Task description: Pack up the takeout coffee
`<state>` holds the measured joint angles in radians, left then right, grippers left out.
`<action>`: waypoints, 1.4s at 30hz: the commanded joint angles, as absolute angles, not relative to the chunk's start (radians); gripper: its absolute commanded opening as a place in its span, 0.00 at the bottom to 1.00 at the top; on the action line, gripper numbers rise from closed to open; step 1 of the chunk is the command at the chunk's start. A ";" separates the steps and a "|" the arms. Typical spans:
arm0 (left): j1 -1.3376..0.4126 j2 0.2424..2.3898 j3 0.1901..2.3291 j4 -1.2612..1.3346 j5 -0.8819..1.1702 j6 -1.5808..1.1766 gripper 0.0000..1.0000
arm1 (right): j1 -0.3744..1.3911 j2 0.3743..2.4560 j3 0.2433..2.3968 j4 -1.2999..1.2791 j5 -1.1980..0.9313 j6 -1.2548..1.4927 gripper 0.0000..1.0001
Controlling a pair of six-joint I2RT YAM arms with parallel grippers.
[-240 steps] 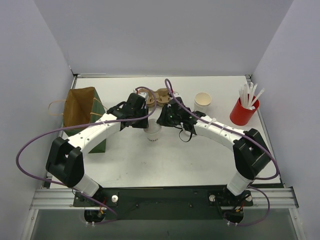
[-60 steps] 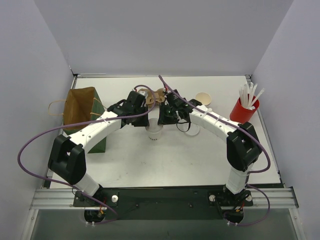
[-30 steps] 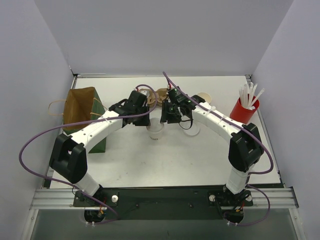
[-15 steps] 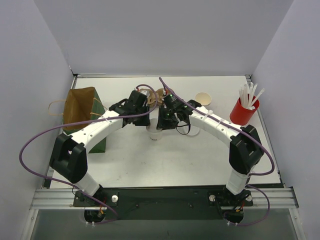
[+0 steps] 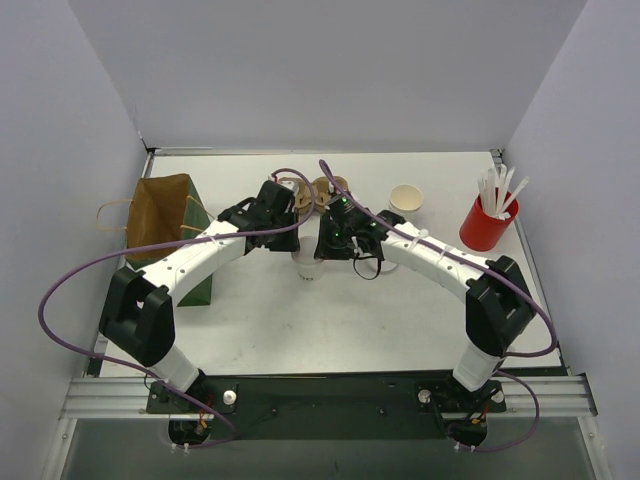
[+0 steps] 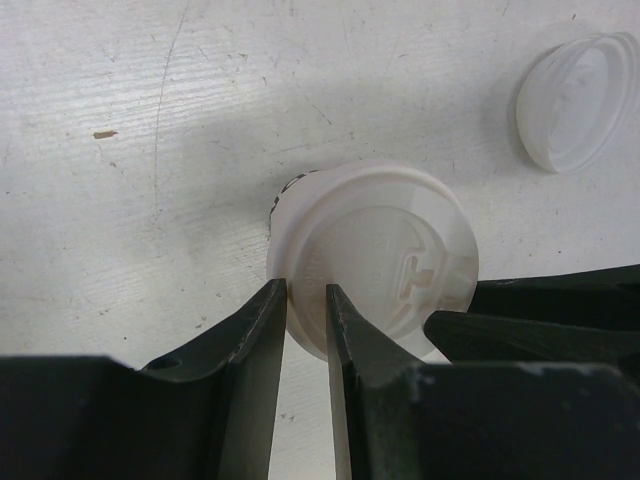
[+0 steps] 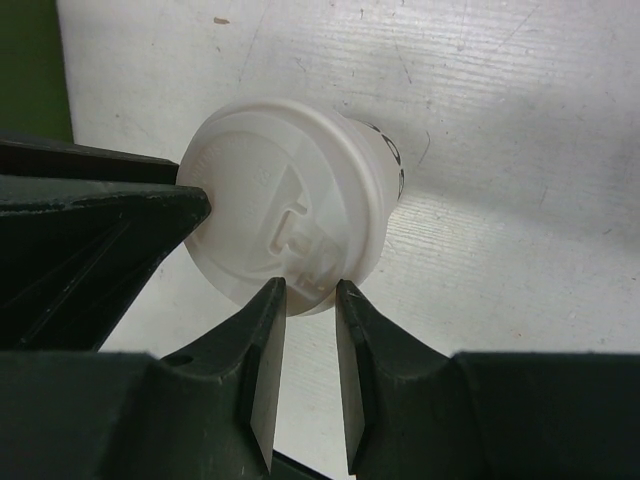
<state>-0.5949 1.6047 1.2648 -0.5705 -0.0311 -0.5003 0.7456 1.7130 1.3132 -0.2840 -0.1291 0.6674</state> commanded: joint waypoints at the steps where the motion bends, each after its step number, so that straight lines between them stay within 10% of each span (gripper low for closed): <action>1: -0.606 1.638 1.246 -0.581 -0.018 -0.500 0.33 | 0.788 1.778 1.197 -0.325 -0.075 0.675 0.21; 32: -0.535 1.568 1.410 -0.620 0.000 -0.472 0.51 | 0.707 1.741 1.528 -0.442 -0.048 0.595 0.29; 42: -0.414 1.454 1.353 -0.611 -0.012 -0.472 0.58 | 0.745 1.786 1.621 -0.509 -0.023 0.499 0.64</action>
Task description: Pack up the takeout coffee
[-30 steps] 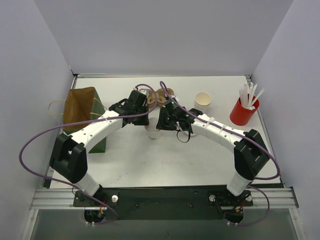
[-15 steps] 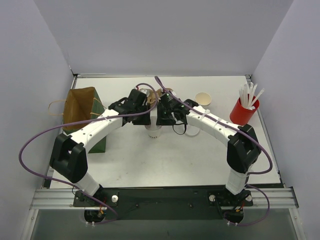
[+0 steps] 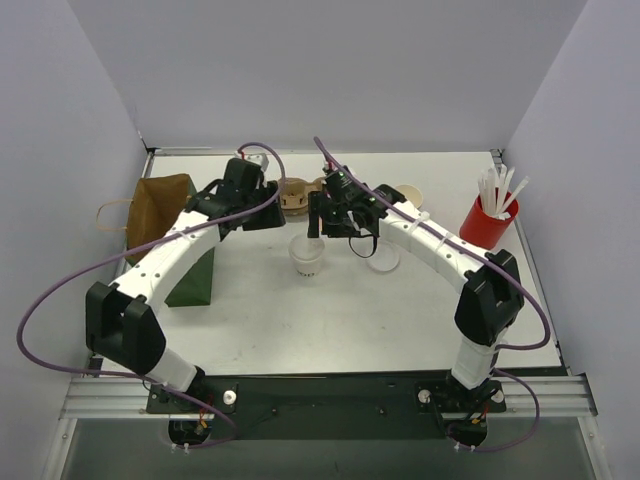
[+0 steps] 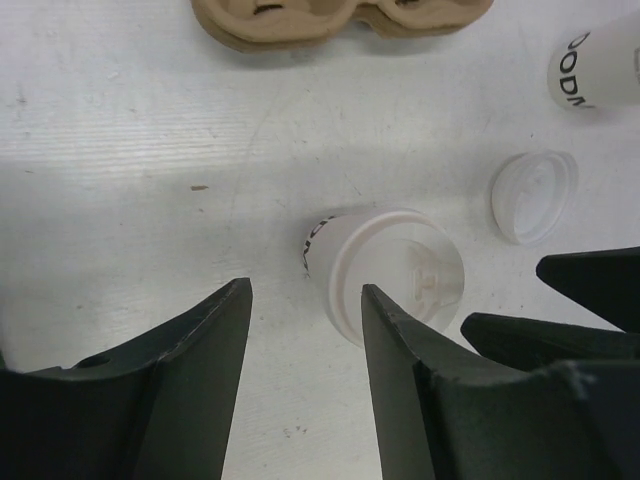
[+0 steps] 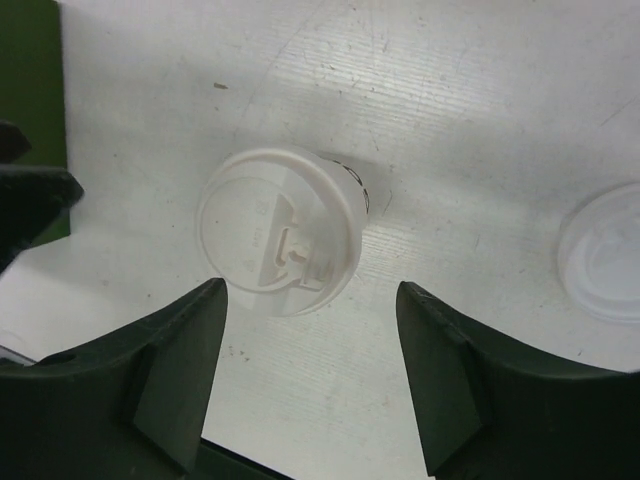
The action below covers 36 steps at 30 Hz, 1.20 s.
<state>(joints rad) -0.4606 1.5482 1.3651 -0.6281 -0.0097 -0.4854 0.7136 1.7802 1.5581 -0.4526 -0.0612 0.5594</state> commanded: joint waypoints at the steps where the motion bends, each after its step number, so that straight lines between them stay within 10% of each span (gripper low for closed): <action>1: -0.408 1.438 1.347 -0.614 -0.011 -0.469 0.59 | 0.753 1.799 1.643 -0.515 -0.018 0.491 0.66; 36: -0.344 1.330 1.227 -0.575 0.034 -0.451 0.59 | 0.854 2.039 1.921 -0.707 0.112 0.408 0.86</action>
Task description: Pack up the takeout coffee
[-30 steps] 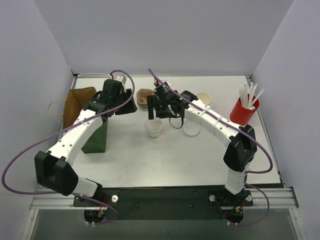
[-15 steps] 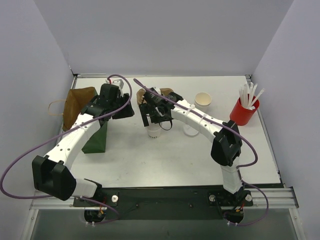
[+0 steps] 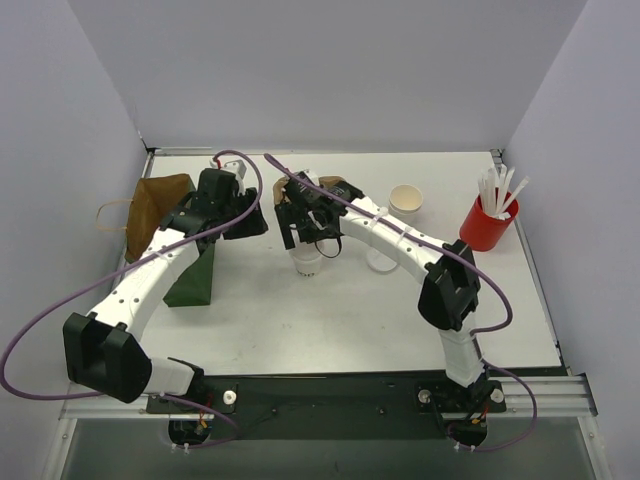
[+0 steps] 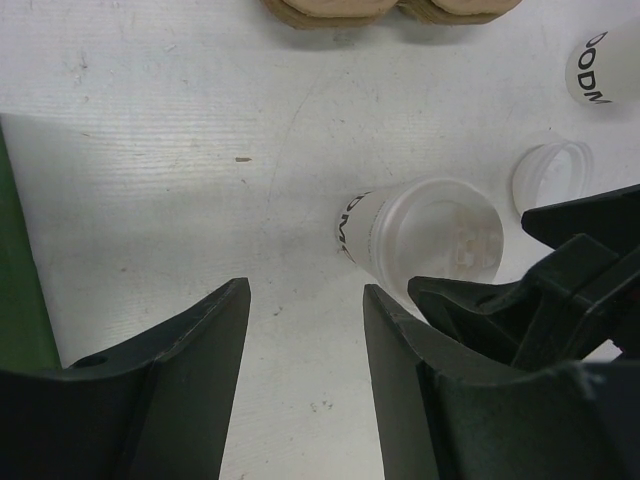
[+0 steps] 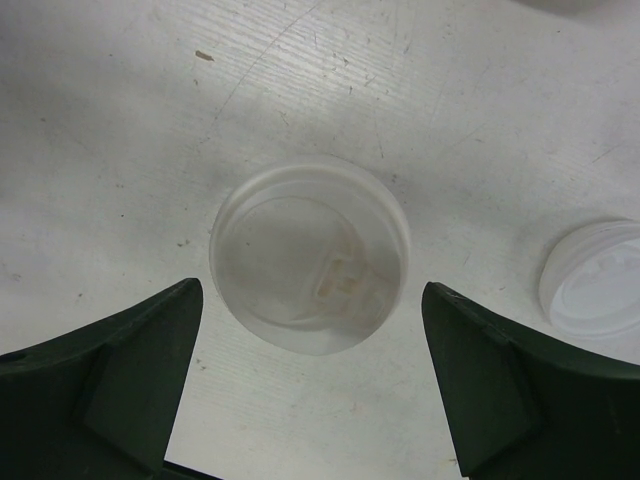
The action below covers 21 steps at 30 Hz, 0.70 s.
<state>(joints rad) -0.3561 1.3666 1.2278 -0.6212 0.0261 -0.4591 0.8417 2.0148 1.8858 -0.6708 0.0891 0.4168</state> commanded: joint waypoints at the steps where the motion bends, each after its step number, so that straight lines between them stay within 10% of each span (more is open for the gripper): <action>1: -0.342 1.327 1.227 -0.575 0.031 -0.454 0.59 | 0.856 2.045 1.919 -0.707 0.109 0.410 0.86; 21: -0.310 1.293 1.209 -0.560 -0.003 -0.474 0.59 | 0.864 2.051 1.890 -0.704 0.146 0.434 0.70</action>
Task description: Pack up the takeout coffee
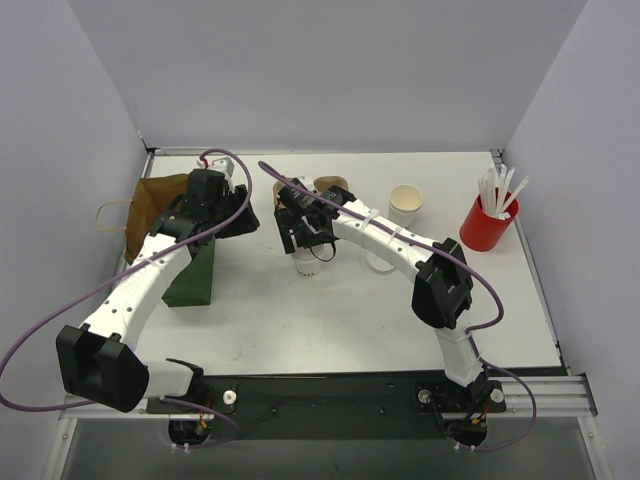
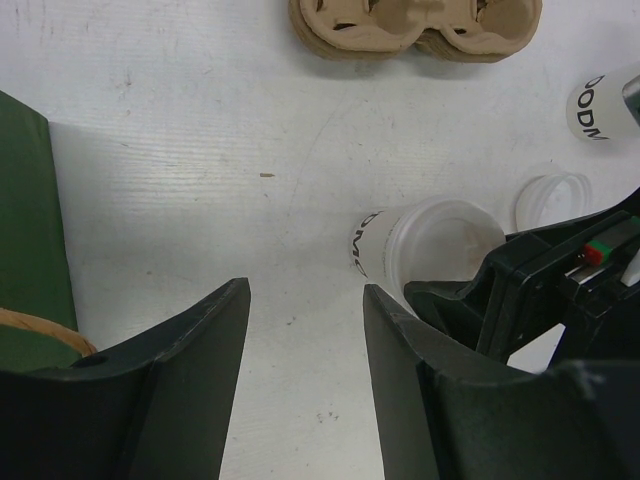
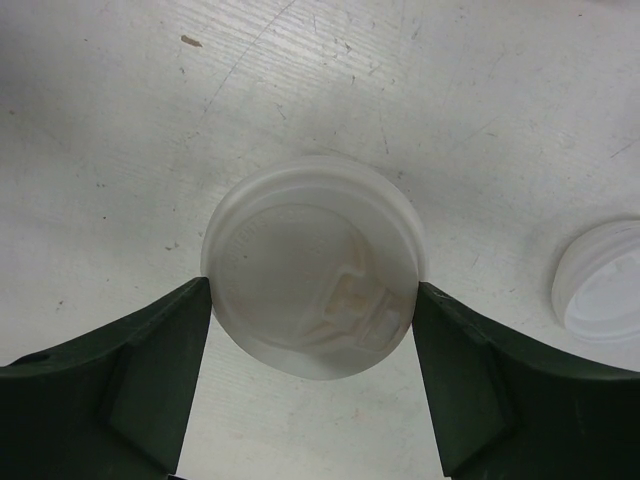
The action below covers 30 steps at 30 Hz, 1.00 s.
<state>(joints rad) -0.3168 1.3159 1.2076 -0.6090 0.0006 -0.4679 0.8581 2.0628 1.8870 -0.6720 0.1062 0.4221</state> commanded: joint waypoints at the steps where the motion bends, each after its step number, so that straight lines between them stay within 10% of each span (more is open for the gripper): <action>1: -0.310 1.292 1.209 -0.560 -0.003 -0.471 0.59 | 0.862 2.048 1.887 -0.704 0.146 0.433 0.70; 30: -0.325 1.319 1.190 -0.508 0.113 -0.468 0.59 | 0.608 1.413 1.269 -0.646 0.209 0.584 0.64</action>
